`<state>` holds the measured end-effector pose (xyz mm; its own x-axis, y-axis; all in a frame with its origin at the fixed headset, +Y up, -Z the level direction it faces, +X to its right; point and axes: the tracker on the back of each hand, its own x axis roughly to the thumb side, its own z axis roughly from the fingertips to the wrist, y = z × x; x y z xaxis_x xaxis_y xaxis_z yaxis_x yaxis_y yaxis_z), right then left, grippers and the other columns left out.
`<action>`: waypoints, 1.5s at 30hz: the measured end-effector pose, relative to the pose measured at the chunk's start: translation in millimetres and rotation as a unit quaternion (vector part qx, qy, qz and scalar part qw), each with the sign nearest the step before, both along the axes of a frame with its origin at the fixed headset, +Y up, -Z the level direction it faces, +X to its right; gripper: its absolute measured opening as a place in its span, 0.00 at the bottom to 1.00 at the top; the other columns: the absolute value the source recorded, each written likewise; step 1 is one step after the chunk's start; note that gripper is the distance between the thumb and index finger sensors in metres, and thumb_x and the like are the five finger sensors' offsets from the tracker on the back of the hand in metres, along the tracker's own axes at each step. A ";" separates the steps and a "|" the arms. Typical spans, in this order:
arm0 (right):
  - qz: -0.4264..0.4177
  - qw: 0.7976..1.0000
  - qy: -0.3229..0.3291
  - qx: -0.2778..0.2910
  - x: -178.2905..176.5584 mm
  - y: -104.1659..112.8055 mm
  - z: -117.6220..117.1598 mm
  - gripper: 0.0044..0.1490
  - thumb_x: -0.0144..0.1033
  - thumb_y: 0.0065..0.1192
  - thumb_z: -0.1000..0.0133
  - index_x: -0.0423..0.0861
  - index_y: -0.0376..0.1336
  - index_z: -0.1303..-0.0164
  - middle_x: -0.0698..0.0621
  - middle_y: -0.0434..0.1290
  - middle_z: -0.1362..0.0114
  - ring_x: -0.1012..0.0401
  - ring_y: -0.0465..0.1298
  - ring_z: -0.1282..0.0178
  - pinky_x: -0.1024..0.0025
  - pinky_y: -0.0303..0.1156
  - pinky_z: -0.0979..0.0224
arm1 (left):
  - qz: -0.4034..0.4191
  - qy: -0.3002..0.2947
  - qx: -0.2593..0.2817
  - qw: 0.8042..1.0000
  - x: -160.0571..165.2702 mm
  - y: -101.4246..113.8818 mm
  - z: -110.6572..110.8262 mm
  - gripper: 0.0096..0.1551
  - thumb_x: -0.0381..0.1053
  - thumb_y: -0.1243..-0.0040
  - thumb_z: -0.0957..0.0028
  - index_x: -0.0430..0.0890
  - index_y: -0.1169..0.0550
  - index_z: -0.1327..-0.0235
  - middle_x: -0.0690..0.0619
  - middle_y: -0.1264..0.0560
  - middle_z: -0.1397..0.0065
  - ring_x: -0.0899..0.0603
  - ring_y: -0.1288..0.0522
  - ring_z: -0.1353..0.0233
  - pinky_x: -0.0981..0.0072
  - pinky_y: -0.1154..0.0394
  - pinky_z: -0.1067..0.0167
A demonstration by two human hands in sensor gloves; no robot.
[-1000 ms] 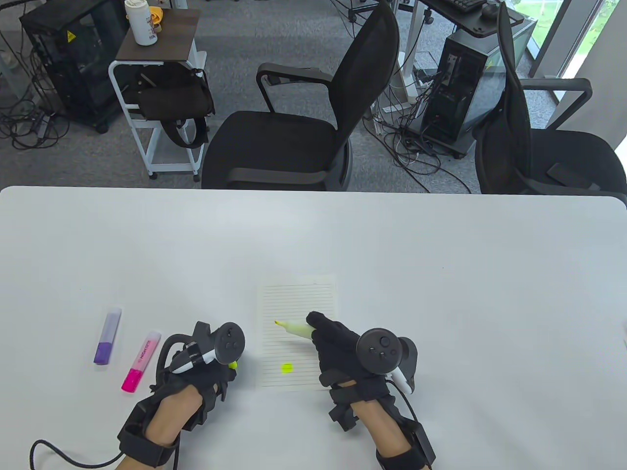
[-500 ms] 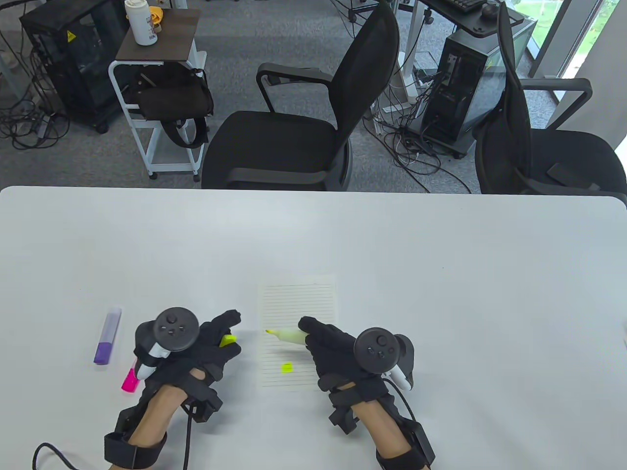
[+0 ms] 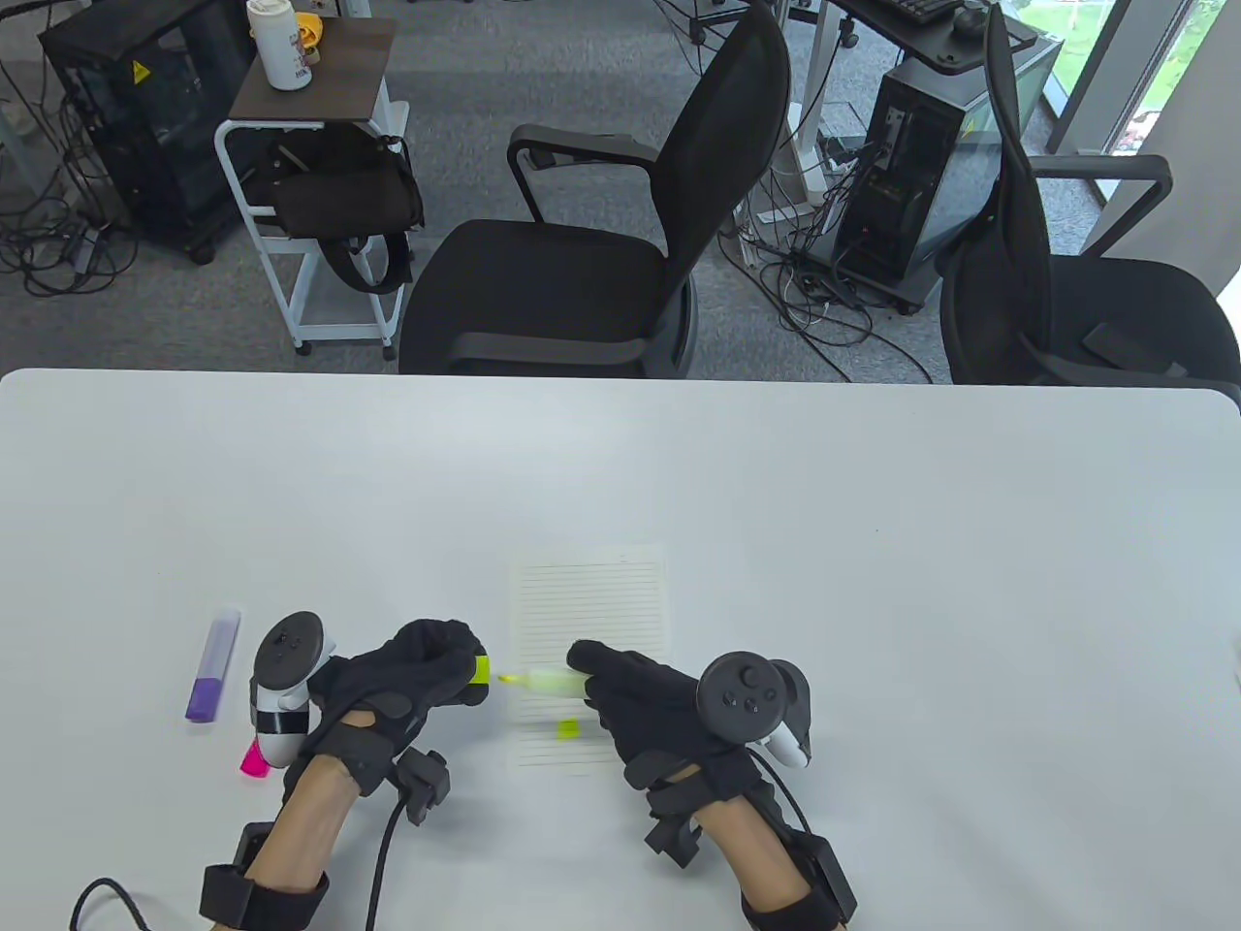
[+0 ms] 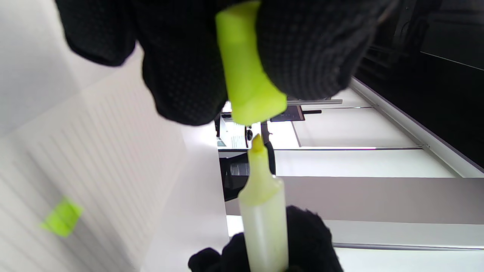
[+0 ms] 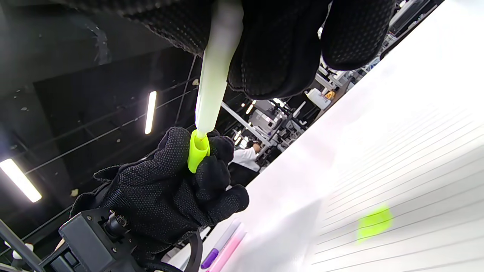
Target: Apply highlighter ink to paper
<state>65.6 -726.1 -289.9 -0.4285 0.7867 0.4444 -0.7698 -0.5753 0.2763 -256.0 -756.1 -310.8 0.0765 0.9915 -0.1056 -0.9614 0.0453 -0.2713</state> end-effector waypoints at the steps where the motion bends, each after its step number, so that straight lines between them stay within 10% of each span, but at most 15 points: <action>1: 0.002 1.000 0.003 -0.001 -0.8 -0.4 -0.2 0.26 0.40 0.57 0.32 0.52 0.62 0.23 0.44 0.74 0.32 0.50 0.79 0.46 0.41 0.68 0.28 | 0.000 -0.002 0.002 1.000 2.3 -0.5 0.2 0.26 0.54 0.27 0.58 0.49 0.22 0.47 0.53 0.20 0.40 0.47 0.12 0.50 0.41 0.22 0.39; 14: 0.000 0.999 0.036 -0.008 -18.9 -9.0 7.2 0.26 0.39 0.58 0.33 0.53 0.62 0.23 0.45 0.73 0.30 0.49 0.78 0.44 0.41 0.67 0.26 | -0.103 -0.132 0.073 0.983 42.4 0.6 7.6 0.41 0.67 0.30 0.58 0.49 0.27 0.34 0.54 0.20 0.42 0.54 0.12 0.59 0.47 0.19 0.43; 28: 0.010 0.998 0.049 0.034 -20.6 -2.3 10.5 0.26 0.38 0.59 0.35 0.52 0.63 0.25 0.46 0.75 0.32 0.50 0.79 0.47 0.43 0.69 0.26 | -0.142 -0.072 0.190 0.969 49.2 18.0 17.7 0.27 0.63 0.28 0.61 0.45 0.16 0.59 0.53 0.12 0.65 0.61 0.17 0.81 0.53 0.12 0.55; 33: 0.018 0.998 0.047 0.031 -11.2 1.4 4.7 0.26 0.39 0.60 0.34 0.51 0.63 0.25 0.46 0.75 0.33 0.50 0.79 0.47 0.43 0.69 0.26 | -0.158 -0.063 0.195 0.966 52.7 15.5 17.9 0.30 0.66 0.30 0.59 0.48 0.16 0.52 0.55 0.13 0.57 0.56 0.13 0.71 0.47 0.16 0.48; 37: -0.002 0.999 0.027 0.037 1.5 7.5 1.6 0.25 0.40 0.61 0.34 0.50 0.64 0.26 0.46 0.76 0.34 0.49 0.79 0.47 0.40 0.68 0.27 | -0.149 -0.048 0.193 0.969 47.7 12.3 17.7 0.47 0.71 0.39 0.54 0.48 0.34 0.27 0.46 0.29 0.28 0.42 0.19 0.37 0.36 0.28 0.36; 45: 0.147 0.967 -0.189 0.086 71.5 19.7 -12.1 0.26 0.39 0.60 0.33 0.51 0.63 0.24 0.46 0.75 0.30 0.47 0.78 0.42 0.37 0.65 0.26 | -0.135 -0.006 0.211 0.968 29.1 12.2 12.4 0.48 0.73 0.43 0.52 0.49 0.38 0.23 0.43 0.43 0.19 0.34 0.34 0.24 0.31 0.37 0.31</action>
